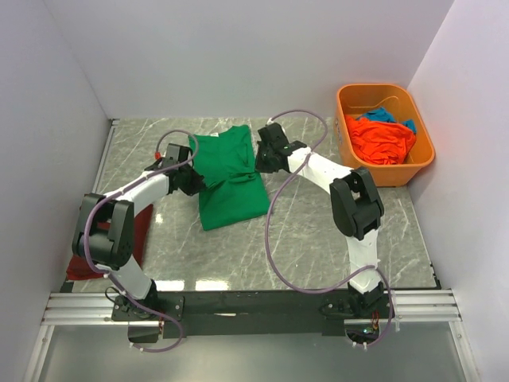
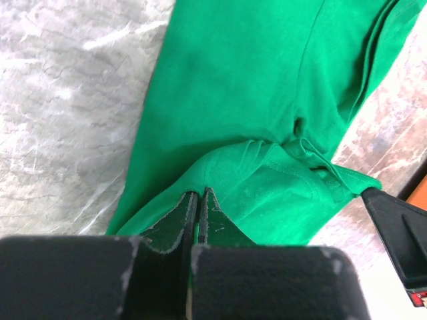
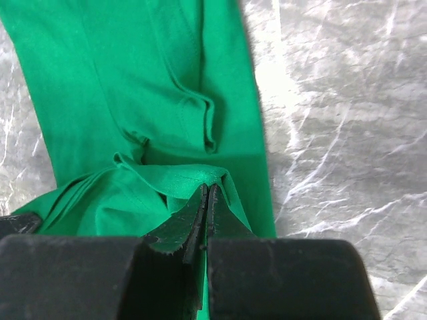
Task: Fold and stack the t-shirts
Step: Fold the tshirt
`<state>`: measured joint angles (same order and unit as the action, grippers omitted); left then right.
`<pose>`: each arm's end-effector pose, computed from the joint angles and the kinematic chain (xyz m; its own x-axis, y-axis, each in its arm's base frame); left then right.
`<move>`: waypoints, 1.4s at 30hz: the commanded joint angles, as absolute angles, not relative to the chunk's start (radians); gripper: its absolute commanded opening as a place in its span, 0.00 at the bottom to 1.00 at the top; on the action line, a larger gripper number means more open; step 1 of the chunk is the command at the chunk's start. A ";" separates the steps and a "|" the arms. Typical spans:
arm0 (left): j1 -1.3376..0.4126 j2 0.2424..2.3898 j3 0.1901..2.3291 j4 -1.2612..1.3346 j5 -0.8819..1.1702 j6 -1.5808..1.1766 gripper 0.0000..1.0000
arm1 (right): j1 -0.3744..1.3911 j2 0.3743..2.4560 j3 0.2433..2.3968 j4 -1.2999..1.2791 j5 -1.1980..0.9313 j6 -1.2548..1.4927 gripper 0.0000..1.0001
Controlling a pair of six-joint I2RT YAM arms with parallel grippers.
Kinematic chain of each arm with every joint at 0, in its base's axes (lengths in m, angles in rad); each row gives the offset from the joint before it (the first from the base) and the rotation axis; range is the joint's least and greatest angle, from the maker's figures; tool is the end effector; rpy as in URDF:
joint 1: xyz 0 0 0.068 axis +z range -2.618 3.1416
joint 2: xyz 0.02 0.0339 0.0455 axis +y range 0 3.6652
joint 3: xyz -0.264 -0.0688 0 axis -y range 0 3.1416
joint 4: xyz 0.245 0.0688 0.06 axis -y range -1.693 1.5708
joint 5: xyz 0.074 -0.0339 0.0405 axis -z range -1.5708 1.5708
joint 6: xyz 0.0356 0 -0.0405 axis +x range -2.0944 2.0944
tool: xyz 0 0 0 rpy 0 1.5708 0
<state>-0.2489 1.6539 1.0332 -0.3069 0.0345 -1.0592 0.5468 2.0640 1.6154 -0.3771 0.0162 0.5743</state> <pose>0.3310 -0.0854 0.1952 -0.6118 -0.7436 -0.2696 -0.5459 0.6436 -0.5365 0.3984 0.2418 0.2133 -0.8045 0.1462 -0.5757 -0.0875 0.9295 0.3583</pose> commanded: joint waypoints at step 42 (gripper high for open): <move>-0.118 1.760 1.114 -0.126 0.137 -1.029 0.40 | 0.451 2.175 1.824 -0.399 -0.091 0.519 0.32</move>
